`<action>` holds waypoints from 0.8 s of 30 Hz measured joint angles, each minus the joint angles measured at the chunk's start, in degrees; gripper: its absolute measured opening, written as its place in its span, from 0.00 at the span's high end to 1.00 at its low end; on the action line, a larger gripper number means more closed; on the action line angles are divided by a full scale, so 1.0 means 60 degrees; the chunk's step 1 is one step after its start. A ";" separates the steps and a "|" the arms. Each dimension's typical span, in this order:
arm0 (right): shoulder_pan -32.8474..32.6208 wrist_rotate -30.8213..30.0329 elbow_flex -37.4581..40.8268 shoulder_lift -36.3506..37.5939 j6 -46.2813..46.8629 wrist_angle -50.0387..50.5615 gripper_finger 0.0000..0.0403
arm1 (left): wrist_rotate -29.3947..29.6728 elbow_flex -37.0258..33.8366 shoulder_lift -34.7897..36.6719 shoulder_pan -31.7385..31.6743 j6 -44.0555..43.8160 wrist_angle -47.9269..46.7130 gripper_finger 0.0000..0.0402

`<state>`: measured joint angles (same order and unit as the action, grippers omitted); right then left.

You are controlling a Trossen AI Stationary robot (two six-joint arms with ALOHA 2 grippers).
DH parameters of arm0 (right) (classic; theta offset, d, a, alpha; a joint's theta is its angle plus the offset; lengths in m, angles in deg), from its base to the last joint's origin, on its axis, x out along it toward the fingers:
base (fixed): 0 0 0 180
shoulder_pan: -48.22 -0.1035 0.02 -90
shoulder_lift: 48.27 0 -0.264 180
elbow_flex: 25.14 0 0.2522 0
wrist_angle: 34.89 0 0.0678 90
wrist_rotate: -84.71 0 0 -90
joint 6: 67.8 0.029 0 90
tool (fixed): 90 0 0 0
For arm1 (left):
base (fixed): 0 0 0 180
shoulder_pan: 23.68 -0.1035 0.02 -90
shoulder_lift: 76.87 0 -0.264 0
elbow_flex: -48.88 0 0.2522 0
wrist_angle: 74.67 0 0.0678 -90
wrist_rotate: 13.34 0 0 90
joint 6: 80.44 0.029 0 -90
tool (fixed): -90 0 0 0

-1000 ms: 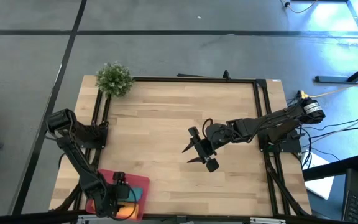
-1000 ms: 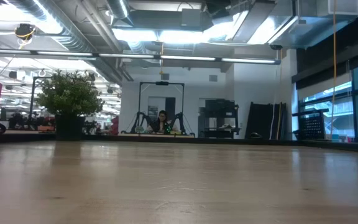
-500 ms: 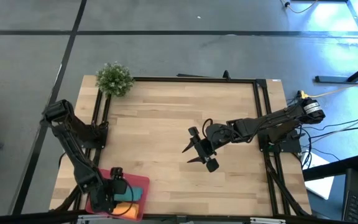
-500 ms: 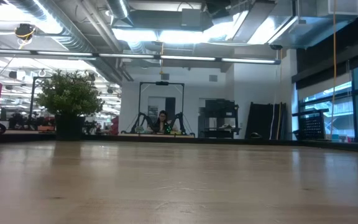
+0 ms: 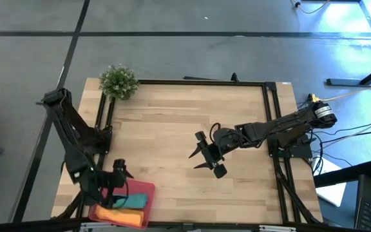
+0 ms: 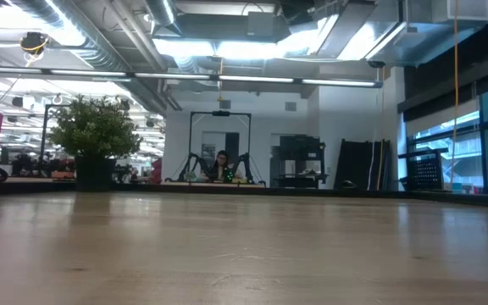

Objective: Roll microfiber towels into tight, uniform cylinder then place into a basket
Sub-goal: Return to Home Position

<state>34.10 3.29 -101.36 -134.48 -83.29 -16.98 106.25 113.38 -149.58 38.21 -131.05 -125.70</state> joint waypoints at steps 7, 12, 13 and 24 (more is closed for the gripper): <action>0.0001 0.0000 0.0000 -0.0004 0.0038 -0.0185 0.49 | 0.1566 0.0000 0.1370 -0.0402 0.0997 -0.0236 0.10; 0.0026 0.0004 0.0011 0.0246 0.0232 -0.0018 0.49 | 0.2728 0.0000 0.2059 -0.0525 0.2225 -0.0344 0.10; 0.0036 0.0001 0.0011 0.0410 0.0234 0.0151 0.49 | 0.2912 0.0000 0.2152 -0.0528 0.2279 -0.0444 0.10; 0.0377 0.0168 0.0479 0.2597 0.0140 0.0833 0.49 | 0.4233 -0.0827 0.3452 -0.0353 0.2272 -0.1204 0.10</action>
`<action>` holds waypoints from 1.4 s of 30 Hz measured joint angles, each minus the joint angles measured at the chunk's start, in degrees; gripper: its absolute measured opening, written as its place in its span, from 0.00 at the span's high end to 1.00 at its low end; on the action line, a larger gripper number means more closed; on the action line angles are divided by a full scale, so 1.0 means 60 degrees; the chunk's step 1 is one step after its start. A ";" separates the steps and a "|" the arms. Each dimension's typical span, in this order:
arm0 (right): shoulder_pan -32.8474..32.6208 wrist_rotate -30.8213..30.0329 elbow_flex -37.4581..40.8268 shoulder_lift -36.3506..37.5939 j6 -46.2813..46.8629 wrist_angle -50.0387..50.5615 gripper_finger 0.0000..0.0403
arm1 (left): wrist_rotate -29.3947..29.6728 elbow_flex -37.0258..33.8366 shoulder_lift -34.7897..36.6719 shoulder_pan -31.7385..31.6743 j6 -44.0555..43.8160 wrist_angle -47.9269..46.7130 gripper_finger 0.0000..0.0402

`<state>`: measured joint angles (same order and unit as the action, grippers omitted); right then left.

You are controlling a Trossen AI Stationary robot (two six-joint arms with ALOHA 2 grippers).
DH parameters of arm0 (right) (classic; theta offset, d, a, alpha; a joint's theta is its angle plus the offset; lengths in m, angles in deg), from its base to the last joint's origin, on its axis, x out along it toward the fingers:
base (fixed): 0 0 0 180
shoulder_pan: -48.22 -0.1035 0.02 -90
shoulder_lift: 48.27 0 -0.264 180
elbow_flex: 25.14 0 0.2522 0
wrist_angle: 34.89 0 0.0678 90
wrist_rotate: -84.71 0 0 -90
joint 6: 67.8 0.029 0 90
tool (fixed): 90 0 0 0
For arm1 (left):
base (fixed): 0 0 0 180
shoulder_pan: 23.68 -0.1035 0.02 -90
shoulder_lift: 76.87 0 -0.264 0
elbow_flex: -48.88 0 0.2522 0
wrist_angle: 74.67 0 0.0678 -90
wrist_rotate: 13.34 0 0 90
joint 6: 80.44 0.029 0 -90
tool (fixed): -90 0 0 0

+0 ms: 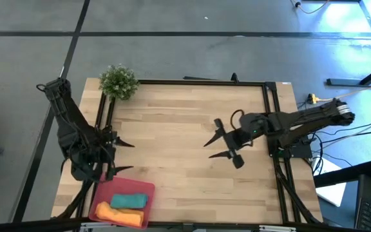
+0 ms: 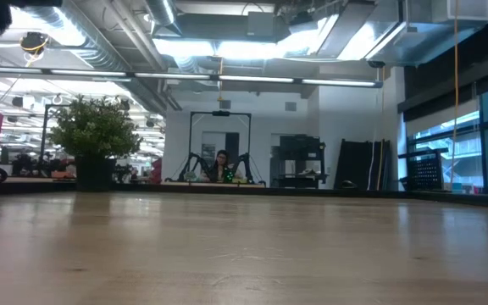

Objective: Roll microfiber towels into tight, uniform cylinder then place into a basket
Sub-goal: Return to Home Position

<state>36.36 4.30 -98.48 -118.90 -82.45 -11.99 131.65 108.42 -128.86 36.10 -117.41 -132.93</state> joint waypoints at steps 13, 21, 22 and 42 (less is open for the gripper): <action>0.0145 -0.0711 0.4033 0.3331 0.0905 -0.3310 0.49 | -0.0446 -0.3364 0.3150 -0.0286 0.3148 0.5192 0.10; 0.0145 -0.1047 0.5412 0.4929 0.1241 -0.3594 0.49 | -0.2616 -0.5033 0.4512 -0.1955 0.5733 0.8320 0.10; 0.0145 -0.1180 0.5531 0.5084 0.1349 -0.3560 0.49 | -0.2827 -0.5241 0.4585 -0.2270 0.5726 0.8464 0.10; 0.0145 -0.1412 0.8525 0.7421 0.2396 -0.4248 0.49 | -0.5870 -0.7322 0.4861 -0.5549 0.5772 0.9762 0.10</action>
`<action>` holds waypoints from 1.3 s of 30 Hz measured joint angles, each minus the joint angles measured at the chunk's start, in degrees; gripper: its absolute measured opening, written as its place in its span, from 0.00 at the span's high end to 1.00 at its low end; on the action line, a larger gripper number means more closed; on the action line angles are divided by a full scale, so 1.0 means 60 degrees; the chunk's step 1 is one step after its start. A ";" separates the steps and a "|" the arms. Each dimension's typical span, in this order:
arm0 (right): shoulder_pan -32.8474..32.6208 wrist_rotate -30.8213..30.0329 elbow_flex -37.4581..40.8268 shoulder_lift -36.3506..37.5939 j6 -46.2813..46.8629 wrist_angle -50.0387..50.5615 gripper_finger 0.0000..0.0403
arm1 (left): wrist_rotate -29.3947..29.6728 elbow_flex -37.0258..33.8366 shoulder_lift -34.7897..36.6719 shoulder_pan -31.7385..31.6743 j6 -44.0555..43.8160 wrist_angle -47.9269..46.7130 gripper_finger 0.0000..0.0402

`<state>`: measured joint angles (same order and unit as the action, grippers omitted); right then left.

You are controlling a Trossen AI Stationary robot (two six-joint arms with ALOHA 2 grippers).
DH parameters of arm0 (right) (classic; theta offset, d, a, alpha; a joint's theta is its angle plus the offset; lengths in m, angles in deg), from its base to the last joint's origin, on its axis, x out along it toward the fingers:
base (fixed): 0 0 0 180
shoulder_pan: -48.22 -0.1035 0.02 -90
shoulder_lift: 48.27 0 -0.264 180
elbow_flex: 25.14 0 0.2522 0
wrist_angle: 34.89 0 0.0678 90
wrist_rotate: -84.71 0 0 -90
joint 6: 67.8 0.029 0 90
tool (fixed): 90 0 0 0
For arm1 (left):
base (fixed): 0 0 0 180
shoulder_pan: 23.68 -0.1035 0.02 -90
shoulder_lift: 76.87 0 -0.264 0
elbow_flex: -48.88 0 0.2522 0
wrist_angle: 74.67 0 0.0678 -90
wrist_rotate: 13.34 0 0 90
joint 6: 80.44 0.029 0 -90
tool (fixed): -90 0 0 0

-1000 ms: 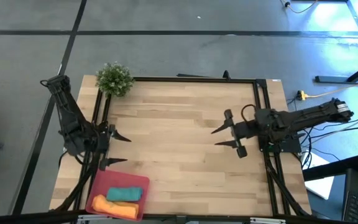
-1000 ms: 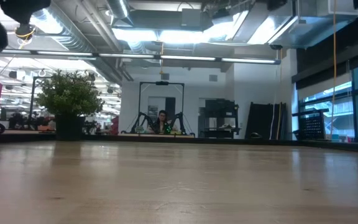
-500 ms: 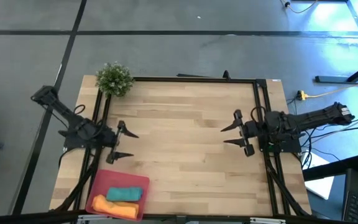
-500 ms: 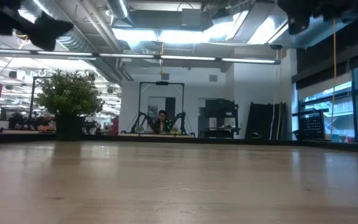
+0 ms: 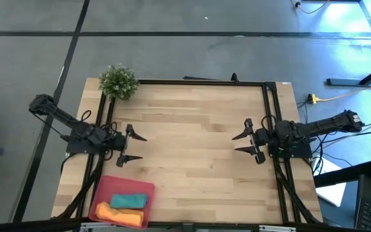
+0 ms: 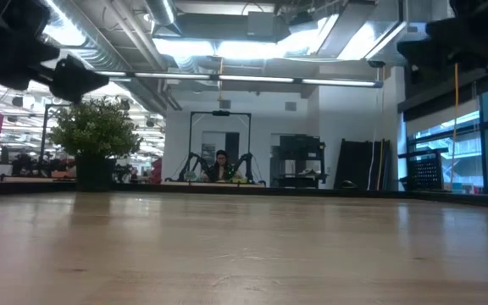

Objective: Roll microfiber towels into tight, uniform cylinder then place into a basket
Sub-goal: Return to Home Position

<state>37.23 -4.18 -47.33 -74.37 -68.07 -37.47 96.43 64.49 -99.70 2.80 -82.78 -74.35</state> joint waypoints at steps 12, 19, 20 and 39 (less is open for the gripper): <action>0.0000 0.0003 0.1345 0.2023 0.0130 0.0688 0.49 | 0.0056 -0.0237 0.0022 0.0007 0.0234 0.0421 0.10; -0.0007 0.0564 0.1342 0.2156 0.0255 0.0318 0.49 | 0.0080 -0.0237 0.0015 0.0007 0.0232 0.0280 0.10; -0.0007 0.0498 0.1342 0.2156 0.0251 0.0322 0.49 | 0.0080 -0.0237 0.0015 0.0007 0.0232 0.0234 0.10; -0.0004 -0.0245 0.1338 0.2145 0.0222 0.0336 0.49 | 0.0091 -0.0237 0.0015 0.0007 0.1765 0.0001 0.10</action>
